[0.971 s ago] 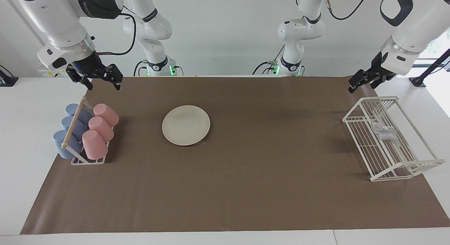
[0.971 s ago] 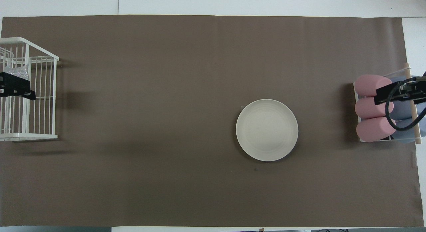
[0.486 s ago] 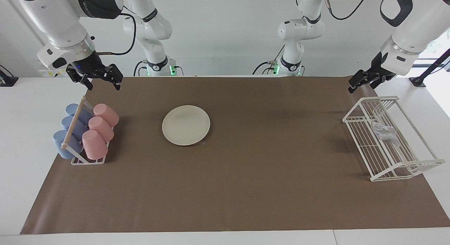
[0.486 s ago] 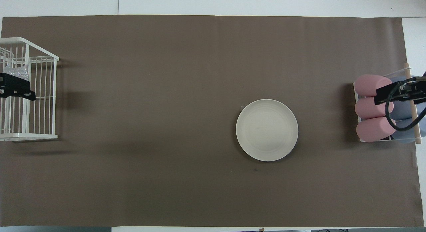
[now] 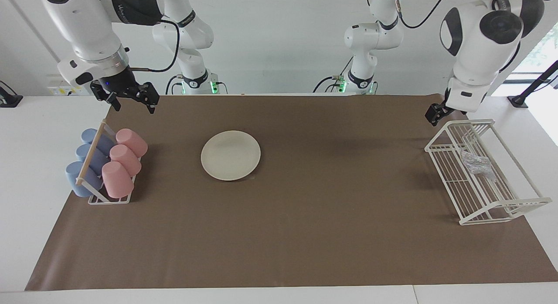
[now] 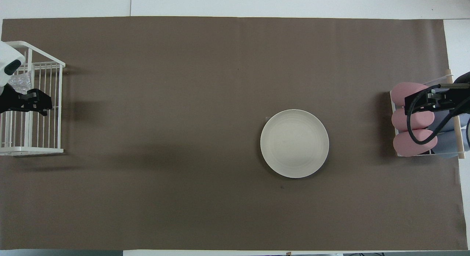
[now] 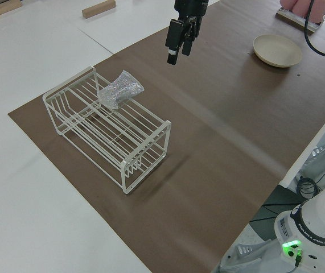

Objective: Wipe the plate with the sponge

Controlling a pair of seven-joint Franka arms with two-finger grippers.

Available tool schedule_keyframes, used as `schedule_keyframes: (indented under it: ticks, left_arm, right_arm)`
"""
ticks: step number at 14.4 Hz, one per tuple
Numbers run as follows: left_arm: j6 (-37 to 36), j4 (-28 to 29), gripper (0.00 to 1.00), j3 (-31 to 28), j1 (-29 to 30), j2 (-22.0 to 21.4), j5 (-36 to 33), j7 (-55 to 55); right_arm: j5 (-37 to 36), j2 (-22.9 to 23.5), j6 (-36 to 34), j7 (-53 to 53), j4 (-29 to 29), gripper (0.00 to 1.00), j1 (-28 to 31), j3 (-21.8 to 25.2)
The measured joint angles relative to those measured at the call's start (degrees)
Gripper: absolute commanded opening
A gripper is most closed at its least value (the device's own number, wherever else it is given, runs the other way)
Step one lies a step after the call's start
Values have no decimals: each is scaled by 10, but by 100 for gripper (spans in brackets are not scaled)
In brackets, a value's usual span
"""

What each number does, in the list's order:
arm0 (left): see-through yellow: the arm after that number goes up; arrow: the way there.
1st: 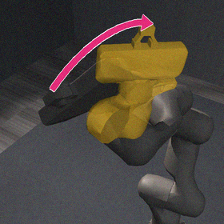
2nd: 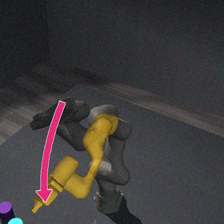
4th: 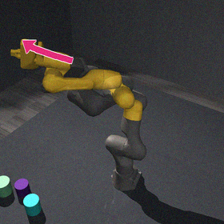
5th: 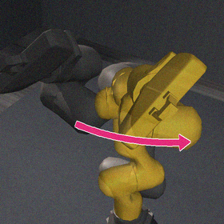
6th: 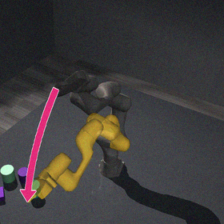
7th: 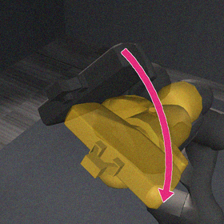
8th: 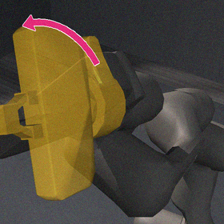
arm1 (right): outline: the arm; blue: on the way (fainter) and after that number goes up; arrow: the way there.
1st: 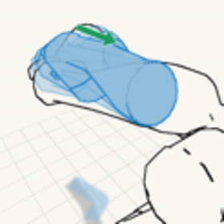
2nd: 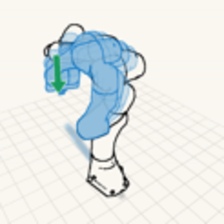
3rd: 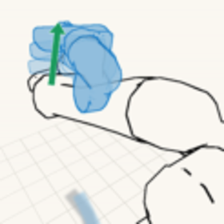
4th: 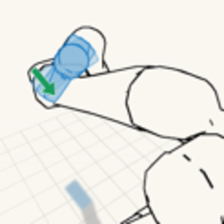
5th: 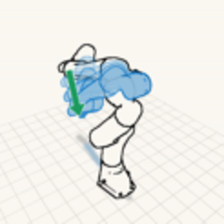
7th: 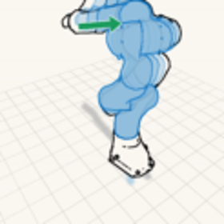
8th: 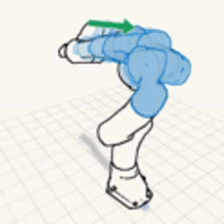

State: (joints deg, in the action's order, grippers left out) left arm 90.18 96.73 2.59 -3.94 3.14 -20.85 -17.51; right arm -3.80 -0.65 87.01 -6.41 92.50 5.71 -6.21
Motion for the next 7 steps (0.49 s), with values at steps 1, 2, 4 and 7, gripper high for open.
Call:
schedule_keyframes:
  ticks: [1, 2, 4, 7]
  left_arm:
    - [6, 3, 100, 1, -10, 19, -36, -19]
    - [15, 4, 100, 1, -19, 43, -68, -35]
    - [35, 3, 100, 1, -27, 87, -139, -49]
    - [41, -6, 100, 1, -39, 153, -260, -52]
  right_arm:
    - [0, -1, 0, -18, 1, 100, -1, 0]
    - [0, -2, 0, -35, 3, 100, -4, 0]
    - [0, -4, 0, -56, 6, 100, -10, -1]
    - [0, -5, -1, -70, 5, 100, -11, -2]
